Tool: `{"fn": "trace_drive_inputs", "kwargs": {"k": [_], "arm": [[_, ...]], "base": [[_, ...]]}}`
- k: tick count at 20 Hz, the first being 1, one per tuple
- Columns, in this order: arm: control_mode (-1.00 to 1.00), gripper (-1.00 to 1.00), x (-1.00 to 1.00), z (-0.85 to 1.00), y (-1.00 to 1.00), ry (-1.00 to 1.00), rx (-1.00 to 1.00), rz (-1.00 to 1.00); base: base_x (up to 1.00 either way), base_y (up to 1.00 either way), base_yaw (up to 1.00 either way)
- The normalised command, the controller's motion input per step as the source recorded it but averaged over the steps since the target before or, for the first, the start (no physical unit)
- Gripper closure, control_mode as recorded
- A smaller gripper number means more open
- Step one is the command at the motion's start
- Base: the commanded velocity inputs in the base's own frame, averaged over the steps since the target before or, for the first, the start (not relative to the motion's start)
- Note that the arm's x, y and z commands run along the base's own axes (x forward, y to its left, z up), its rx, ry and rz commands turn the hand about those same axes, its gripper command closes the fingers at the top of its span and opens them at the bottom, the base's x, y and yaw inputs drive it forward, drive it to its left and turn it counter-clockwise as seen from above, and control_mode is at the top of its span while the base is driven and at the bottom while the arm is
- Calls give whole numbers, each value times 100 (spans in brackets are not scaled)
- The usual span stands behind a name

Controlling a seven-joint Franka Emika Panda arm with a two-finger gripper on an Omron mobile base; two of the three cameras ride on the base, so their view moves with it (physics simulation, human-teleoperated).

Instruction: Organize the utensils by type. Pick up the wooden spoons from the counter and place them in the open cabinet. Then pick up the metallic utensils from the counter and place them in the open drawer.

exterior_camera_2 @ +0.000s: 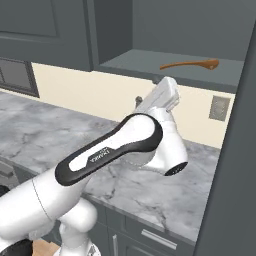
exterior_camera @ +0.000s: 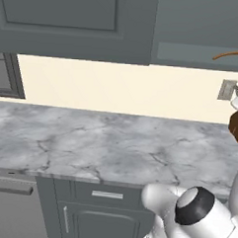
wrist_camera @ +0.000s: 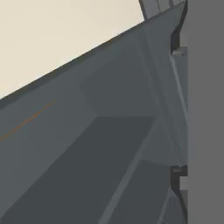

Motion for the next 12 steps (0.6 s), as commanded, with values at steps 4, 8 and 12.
{"fn": "trace_drive_inputs", "kwargs": {"k": [4,8,12], "arm": [[-100,-100,-100,-11,85,-19,-97,0],[-100,-100,-93,-47,57,-4,-100,0],[-100,-100,-34,-92,79,1,-99,0]], "base": [[0,0,0],[0,0,0],[0,0,0]]}}
